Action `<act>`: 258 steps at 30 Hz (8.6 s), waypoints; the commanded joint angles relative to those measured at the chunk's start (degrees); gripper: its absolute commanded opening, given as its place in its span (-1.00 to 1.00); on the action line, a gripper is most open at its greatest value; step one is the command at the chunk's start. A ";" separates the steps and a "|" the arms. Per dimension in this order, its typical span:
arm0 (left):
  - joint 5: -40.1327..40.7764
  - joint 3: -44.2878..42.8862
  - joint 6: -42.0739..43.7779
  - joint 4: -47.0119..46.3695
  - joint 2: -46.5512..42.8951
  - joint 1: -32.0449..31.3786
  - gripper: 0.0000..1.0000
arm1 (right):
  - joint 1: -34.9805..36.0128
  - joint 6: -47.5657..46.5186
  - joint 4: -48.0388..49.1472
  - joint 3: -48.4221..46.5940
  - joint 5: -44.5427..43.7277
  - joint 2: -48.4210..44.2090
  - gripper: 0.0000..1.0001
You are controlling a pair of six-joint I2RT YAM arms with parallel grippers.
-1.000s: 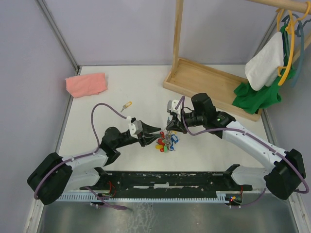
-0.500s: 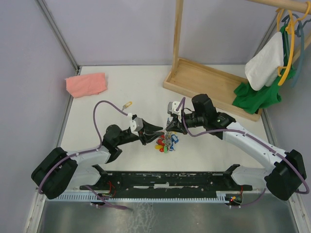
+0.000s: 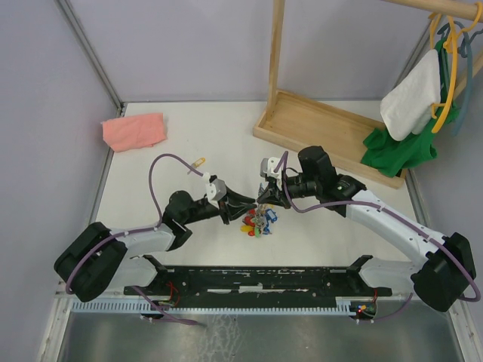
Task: Put the keys on the keyring
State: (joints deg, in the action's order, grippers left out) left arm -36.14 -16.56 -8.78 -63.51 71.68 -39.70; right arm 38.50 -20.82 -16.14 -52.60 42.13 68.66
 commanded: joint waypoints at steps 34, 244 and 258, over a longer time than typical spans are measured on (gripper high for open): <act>-1.70 -6.77 15.63 19.67 -8.48 0.06 -0.95 | -0.17 0.74 6.30 4.21 1.75 -6.60 -0.25; 20.65 -25.55 7.91 59.01 -18.17 -2.84 -0.14 | 3.43 -20.48 8.08 7.73 -4.59 -6.39 -0.99; 40.42 -33.28 -6.76 73.33 -5.12 10.23 0.01 | 5.03 -22.69 10.41 11.96 -5.83 -11.96 -0.99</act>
State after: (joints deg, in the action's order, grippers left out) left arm -0.93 -45.74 -9.30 5.23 62.70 -34.96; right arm 42.48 -42.33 -10.70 -40.88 35.88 58.63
